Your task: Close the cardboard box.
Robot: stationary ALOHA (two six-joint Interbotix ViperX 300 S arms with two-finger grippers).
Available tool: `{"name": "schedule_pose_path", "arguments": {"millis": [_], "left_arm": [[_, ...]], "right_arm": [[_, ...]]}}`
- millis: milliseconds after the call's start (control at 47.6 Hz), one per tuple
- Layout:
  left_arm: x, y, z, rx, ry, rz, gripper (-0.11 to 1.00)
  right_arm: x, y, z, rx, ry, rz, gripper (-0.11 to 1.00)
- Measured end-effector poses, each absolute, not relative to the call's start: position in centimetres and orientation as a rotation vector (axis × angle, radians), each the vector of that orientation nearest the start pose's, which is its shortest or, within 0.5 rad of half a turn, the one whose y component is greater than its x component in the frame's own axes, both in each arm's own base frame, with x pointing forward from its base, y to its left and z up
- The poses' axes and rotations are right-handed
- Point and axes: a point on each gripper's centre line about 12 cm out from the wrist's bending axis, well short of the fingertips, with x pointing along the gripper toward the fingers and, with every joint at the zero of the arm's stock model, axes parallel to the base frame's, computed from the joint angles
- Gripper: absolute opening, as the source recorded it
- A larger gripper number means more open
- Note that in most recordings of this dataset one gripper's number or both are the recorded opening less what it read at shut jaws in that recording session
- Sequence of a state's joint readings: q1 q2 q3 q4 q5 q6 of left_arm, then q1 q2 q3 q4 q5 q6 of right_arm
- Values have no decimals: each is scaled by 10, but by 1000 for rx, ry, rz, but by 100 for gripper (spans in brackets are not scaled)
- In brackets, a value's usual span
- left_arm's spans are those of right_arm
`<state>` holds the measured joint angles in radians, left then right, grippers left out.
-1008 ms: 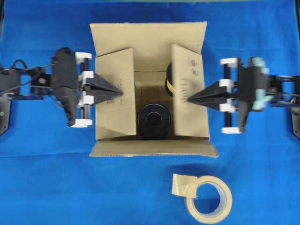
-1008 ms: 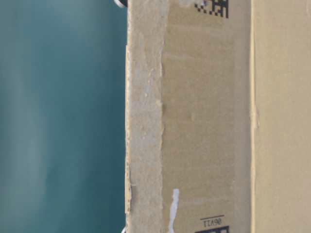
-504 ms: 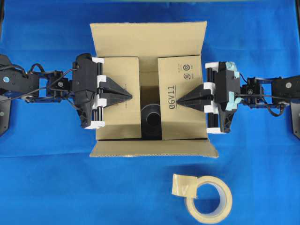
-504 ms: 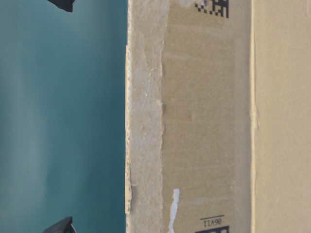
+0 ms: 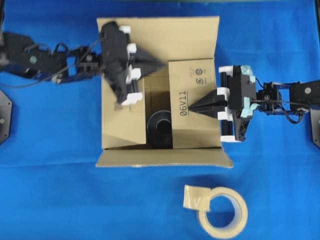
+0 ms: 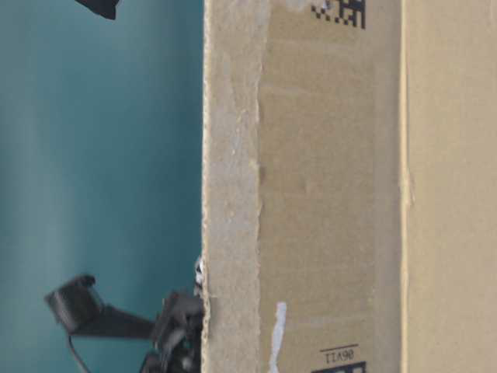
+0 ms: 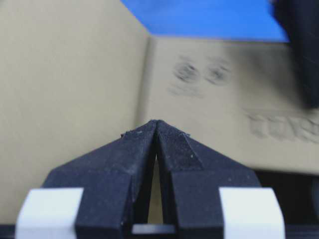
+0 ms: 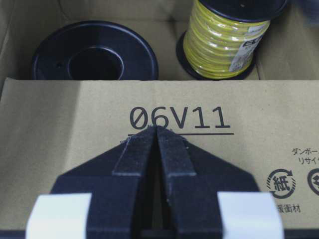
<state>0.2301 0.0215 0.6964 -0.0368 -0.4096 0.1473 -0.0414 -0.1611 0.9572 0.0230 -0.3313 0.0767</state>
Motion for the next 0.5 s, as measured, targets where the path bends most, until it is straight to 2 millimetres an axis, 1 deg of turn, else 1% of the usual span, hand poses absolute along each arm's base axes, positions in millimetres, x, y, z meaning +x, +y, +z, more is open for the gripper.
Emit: {"name": "schedule_pose_path", "arguments": {"millis": [84,210,399,504], "left_arm": [[400,107,193,97,317,250,0],[410,120,187,121,330,267,0],[419,119,175,121,350,257,0],[421,112,174,125,350,240,0]], "right_arm": [[326,-14,165,105,462,-71,0],[326,-14,165,105,462,-71,0],[326,-14,165,104,461,-69,0],[326,-14,165,104,462,-69,0]]}}
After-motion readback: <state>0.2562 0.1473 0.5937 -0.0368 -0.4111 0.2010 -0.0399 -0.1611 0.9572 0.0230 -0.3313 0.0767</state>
